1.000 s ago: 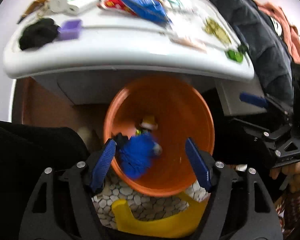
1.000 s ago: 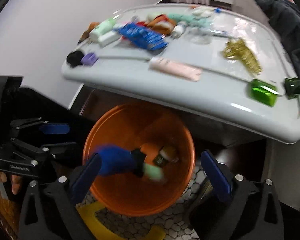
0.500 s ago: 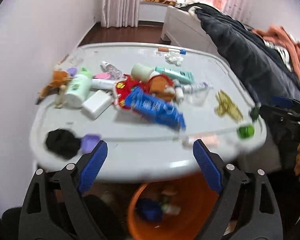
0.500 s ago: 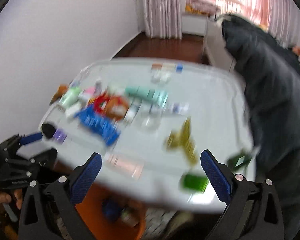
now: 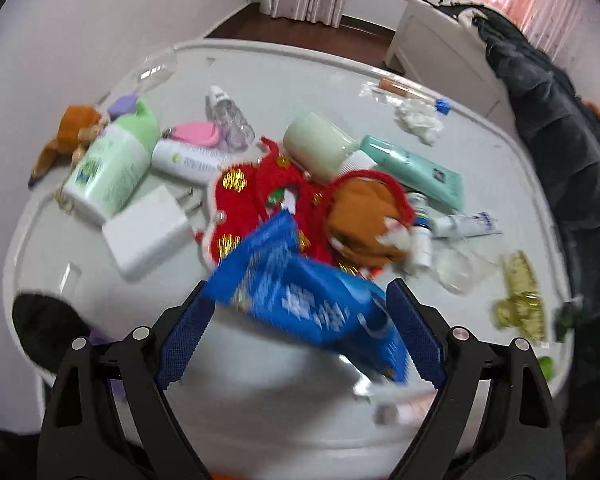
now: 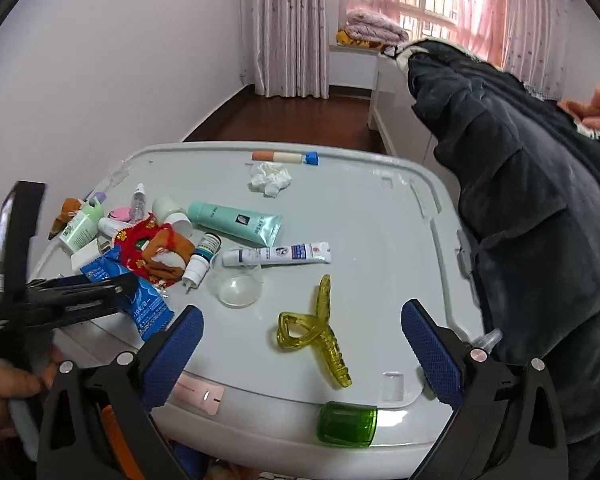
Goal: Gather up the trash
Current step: 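Grasp the blue wrapper with the left tool while the right tool grasps the yellow hair clip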
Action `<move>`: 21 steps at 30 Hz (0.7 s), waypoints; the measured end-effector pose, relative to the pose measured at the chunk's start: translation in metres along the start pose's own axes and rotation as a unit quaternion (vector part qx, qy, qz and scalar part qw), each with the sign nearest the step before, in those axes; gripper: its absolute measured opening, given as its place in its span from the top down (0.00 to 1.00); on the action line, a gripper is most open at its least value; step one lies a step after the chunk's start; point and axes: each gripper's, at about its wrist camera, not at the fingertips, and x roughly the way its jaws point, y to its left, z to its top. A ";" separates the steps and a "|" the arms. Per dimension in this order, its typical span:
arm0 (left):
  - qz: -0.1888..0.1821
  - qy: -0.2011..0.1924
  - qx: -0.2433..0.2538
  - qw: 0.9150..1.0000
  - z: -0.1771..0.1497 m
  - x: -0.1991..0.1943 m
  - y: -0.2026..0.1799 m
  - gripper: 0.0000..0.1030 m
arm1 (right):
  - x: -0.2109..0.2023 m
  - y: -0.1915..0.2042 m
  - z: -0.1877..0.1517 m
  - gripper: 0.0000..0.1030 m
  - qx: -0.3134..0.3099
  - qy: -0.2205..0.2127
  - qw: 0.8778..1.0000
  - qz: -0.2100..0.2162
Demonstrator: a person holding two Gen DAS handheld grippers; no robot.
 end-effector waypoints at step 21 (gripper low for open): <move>-0.090 -0.040 0.022 0.995 -0.018 -0.050 0.033 0.73 | 0.027 -0.022 -0.003 0.05 0.046 0.038 0.998 -0.025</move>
